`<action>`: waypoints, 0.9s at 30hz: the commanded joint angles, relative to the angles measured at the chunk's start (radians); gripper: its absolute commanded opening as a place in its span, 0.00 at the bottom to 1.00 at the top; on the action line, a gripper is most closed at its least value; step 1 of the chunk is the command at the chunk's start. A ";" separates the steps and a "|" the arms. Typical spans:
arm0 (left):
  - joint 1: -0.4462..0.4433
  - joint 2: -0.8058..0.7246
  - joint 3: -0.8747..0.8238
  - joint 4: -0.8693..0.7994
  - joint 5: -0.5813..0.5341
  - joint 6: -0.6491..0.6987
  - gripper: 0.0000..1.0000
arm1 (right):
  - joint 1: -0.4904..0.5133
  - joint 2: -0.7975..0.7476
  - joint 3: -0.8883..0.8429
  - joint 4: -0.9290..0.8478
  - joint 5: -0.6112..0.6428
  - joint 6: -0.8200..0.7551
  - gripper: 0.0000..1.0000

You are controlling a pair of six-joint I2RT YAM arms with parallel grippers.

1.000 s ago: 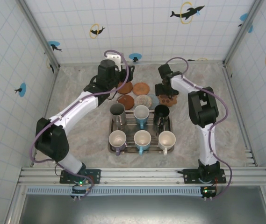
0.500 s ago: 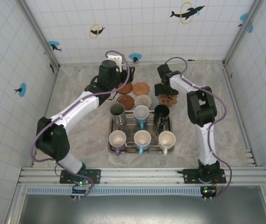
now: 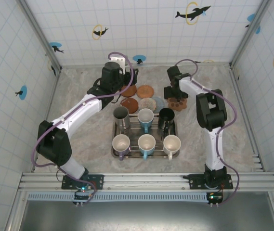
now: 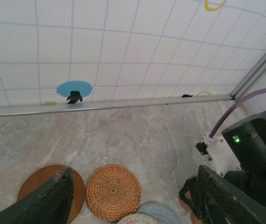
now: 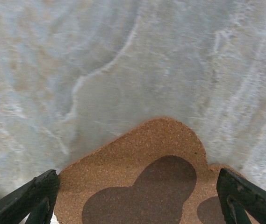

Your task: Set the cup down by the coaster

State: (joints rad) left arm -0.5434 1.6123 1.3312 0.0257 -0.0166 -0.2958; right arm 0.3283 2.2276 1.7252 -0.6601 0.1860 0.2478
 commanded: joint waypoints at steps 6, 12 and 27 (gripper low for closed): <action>-0.006 -0.009 0.009 -0.018 -0.017 0.012 0.69 | -0.056 -0.054 -0.066 -0.061 0.035 -0.037 0.89; -0.007 -0.009 0.010 -0.016 -0.020 0.015 0.69 | -0.096 -0.079 -0.086 -0.055 0.024 -0.048 0.89; -0.011 -0.026 -0.008 0.004 0.001 0.020 0.68 | -0.103 -0.324 -0.192 -0.008 -0.074 -0.017 0.89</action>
State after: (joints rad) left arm -0.5457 1.6123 1.3304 0.0231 -0.0158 -0.2920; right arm 0.2180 1.9926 1.5860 -0.6651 0.1234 0.2138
